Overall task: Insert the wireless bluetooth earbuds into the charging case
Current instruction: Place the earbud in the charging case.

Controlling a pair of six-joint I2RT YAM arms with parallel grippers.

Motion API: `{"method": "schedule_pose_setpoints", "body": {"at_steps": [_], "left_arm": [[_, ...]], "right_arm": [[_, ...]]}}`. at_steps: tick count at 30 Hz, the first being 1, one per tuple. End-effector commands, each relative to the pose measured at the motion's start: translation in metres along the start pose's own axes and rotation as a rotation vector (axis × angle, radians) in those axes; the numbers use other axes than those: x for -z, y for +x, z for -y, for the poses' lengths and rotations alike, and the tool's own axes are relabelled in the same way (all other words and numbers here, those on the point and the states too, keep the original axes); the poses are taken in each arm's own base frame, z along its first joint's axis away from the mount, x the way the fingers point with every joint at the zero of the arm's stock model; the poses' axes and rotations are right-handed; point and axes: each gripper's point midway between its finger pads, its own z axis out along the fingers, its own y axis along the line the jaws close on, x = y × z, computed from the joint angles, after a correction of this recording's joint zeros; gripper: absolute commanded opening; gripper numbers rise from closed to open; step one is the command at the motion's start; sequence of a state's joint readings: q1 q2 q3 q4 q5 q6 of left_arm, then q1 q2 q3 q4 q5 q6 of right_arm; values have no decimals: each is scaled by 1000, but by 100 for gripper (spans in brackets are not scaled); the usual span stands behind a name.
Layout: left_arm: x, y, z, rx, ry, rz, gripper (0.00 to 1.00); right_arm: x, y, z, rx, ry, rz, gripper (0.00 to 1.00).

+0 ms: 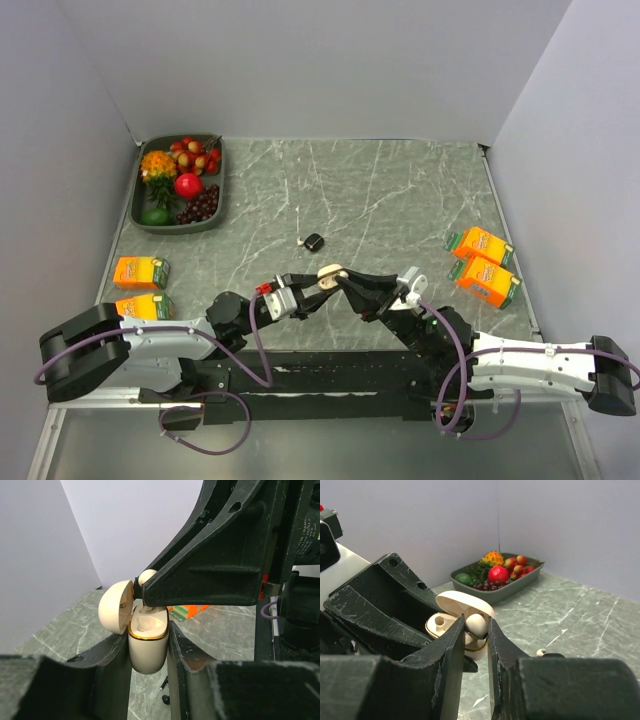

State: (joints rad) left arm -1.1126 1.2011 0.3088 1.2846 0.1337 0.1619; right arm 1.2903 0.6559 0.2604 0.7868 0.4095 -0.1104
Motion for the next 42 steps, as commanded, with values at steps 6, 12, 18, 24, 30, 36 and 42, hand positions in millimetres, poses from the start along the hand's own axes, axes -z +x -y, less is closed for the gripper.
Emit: {"method": "schedule_pose_setpoints", "body": {"at_steps": [6,12,18,24,30,36,42], "left_arm": [[9,-122,-18,-44,-72,477,1],[9,-124,-19,-40,-76,486,1],[9,-123,-20,-43,-85,480,1],[8,-121,-24,-47,-102,472,1],[7,-117,-25,-45,-112,459,1],[6,-113,-25,-44,-117,450,1],[5,-109,-26,-46,-120,439,1]], "right_arm": [[-3,-3,9,-15,59,-45,37],[-3,-1,12,-16,78,-68,47],[-2,-5,12,-22,74,-63,49],[-2,-13,9,-27,54,-55,52],[1,-23,7,-45,37,-39,59],[1,-34,6,-69,33,-24,67],[2,-49,8,-87,37,7,72]]}}
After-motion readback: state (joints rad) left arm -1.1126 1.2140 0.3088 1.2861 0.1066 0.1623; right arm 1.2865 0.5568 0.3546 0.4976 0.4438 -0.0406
